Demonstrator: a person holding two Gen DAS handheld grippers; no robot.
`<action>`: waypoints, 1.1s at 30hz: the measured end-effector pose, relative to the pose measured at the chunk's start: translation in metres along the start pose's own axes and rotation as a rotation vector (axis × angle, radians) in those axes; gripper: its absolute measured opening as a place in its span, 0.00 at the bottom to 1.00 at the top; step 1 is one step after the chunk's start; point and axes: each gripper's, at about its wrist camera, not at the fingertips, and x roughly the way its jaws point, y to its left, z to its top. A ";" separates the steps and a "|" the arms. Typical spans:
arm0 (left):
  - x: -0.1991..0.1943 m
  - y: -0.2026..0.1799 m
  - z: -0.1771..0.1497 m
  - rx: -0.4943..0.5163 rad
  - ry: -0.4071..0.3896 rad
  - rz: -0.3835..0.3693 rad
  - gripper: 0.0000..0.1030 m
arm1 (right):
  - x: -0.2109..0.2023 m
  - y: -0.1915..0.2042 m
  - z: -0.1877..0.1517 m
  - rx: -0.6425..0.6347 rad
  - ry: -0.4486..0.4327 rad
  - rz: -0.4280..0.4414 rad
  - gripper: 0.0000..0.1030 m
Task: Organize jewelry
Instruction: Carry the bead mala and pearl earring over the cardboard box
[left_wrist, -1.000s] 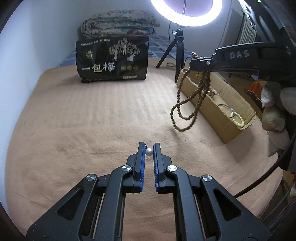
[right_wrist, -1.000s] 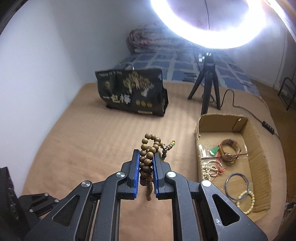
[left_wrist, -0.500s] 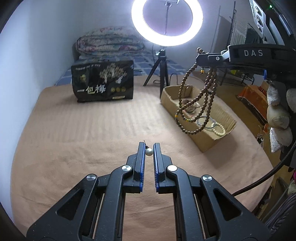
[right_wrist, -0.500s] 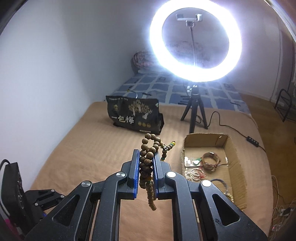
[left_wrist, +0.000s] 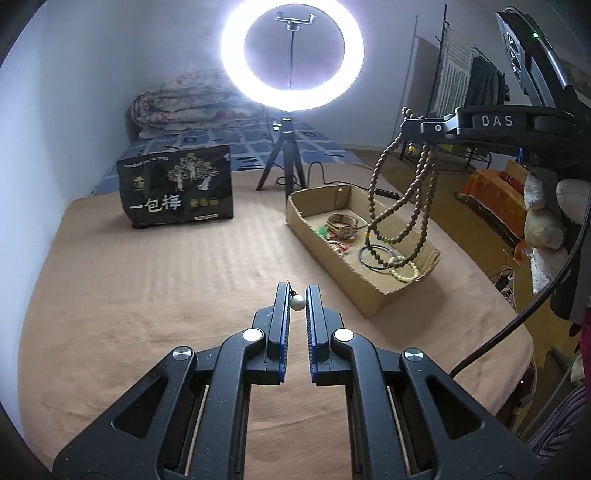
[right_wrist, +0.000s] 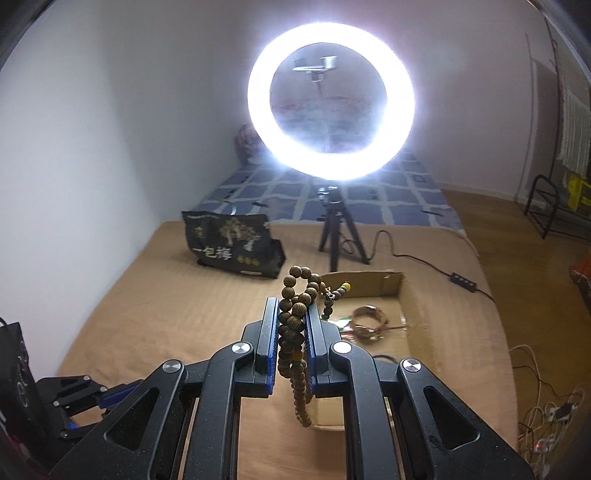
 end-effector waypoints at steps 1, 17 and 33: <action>0.002 -0.003 0.002 0.003 0.001 -0.005 0.06 | -0.001 -0.004 0.000 0.002 -0.001 -0.010 0.11; 0.059 -0.045 0.047 0.000 0.035 -0.099 0.06 | 0.018 -0.086 -0.010 0.125 0.045 -0.101 0.11; 0.125 -0.065 0.056 -0.022 0.089 -0.112 0.06 | 0.054 -0.118 -0.030 0.166 0.151 -0.109 0.11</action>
